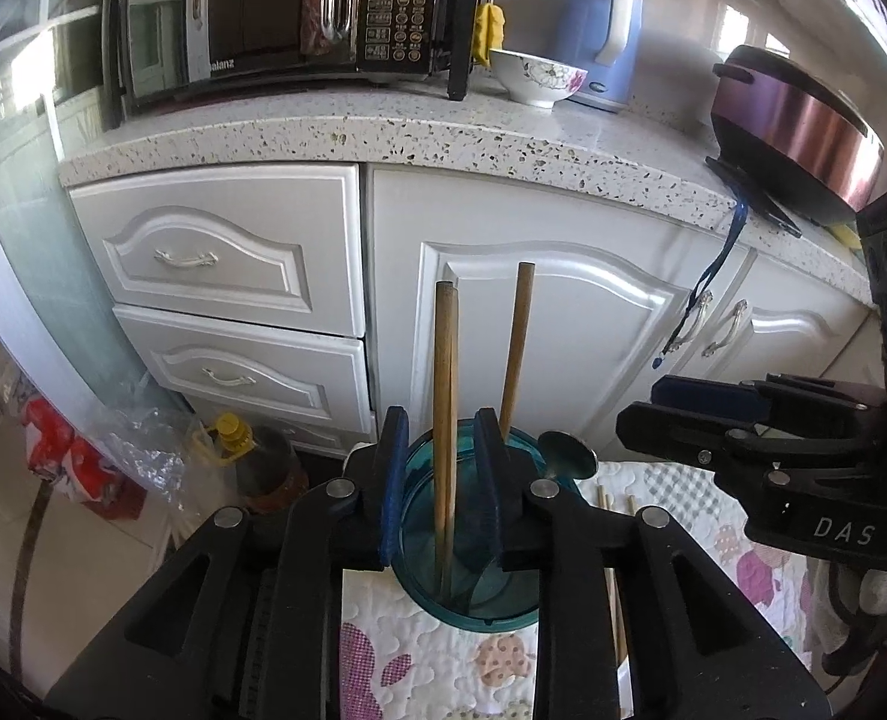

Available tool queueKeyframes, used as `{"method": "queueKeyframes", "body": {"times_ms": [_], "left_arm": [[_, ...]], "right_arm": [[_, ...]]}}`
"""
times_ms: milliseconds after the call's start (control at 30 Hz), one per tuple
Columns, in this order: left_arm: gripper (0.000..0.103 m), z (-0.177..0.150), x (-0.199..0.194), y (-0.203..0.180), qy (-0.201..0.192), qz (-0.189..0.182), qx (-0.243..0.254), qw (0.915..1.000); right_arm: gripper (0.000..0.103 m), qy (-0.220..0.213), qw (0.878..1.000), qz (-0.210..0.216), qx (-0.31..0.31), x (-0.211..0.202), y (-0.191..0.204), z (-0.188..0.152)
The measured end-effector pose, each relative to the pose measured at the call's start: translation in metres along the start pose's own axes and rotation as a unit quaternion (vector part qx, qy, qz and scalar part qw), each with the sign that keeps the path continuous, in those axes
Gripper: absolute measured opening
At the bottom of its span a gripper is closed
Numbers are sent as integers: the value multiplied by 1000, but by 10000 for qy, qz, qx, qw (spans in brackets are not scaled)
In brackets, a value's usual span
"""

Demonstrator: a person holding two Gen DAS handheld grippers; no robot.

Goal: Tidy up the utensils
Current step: 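Open the left tool to release the chopstick inside the holder, then move the left tool back over the loose chopsticks on the cloth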

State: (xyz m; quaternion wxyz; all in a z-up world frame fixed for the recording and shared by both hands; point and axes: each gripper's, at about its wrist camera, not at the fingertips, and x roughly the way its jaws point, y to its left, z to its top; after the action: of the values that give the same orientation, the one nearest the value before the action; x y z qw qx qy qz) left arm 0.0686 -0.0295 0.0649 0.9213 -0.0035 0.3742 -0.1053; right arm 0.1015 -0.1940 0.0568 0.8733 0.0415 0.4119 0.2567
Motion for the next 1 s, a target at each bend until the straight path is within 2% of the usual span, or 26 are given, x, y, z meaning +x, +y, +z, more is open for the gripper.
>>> {"method": "queueKeyframes", "body": {"times_ms": [433, 700, 1000], "left_arm": [[24, -29, -25, -32, -241, 260, 285, 9990], [24, -54, -30, -60, -160, 149, 417, 9989], [24, -80, -25, -96, 14, 22, 741, 9972]], "right_arm": [[40, -321, 9983, -487, 14, -31, 7, -39], [41, -384, 9965, -720, 166, -56, -2, -74], [41, -207, 9934, -1043, 429, -74, -32, -115]]}}
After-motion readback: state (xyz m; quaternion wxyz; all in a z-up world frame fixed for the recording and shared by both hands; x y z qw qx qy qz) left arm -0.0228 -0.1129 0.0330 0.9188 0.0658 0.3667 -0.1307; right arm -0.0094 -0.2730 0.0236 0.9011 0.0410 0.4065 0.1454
